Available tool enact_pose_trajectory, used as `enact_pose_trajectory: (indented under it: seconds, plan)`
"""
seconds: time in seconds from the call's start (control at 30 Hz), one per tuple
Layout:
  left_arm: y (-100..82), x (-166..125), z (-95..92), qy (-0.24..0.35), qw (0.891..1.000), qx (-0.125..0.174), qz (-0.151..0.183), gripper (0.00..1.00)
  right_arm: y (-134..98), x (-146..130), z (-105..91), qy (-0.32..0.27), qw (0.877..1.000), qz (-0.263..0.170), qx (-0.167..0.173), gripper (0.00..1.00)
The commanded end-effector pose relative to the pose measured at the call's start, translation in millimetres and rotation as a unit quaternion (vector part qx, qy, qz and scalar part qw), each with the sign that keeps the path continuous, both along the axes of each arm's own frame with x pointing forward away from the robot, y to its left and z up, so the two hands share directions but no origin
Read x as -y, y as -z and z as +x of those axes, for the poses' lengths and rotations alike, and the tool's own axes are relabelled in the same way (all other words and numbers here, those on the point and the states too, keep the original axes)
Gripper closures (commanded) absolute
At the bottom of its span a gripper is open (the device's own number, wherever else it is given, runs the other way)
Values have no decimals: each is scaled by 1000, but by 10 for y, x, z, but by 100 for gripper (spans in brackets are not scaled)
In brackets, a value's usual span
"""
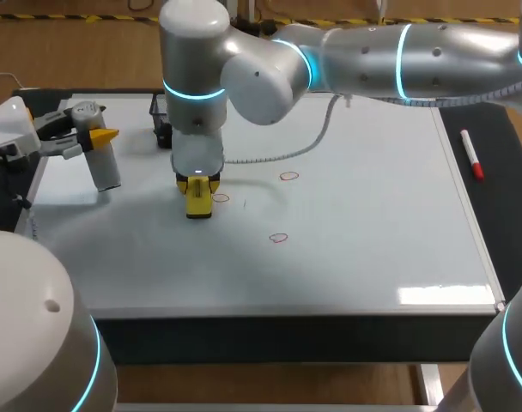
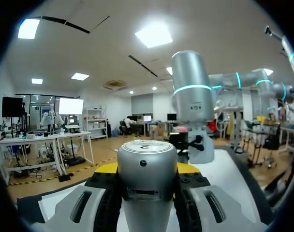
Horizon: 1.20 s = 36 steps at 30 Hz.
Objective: Pick up the inspection probe, press it on each red-marked spot on the whiteboard one by one, put down the probe, pick up the eraser, and wipe off all the red marks.
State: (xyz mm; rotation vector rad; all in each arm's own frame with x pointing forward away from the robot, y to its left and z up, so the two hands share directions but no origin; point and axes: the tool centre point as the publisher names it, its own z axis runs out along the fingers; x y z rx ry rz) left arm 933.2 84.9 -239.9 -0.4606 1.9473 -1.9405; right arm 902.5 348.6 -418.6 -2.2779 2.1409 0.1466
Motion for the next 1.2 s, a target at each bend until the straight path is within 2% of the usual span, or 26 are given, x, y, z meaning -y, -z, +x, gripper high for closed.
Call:
enact_pose_trajectory:
  seconds: [0.03,0.87,1.2]
  plan:
    - [-9,0,-5,0,1000,1,0,100,47,-11,49,1,1000,-6,-6,100]
    - [-9,0,-5,0,1000,1,0,100,150,435,166,35,999,-15,-3,100]
    - [-9,0,-5,0,1000,1,0,100,108,645,208,50,999,-9,0,100]
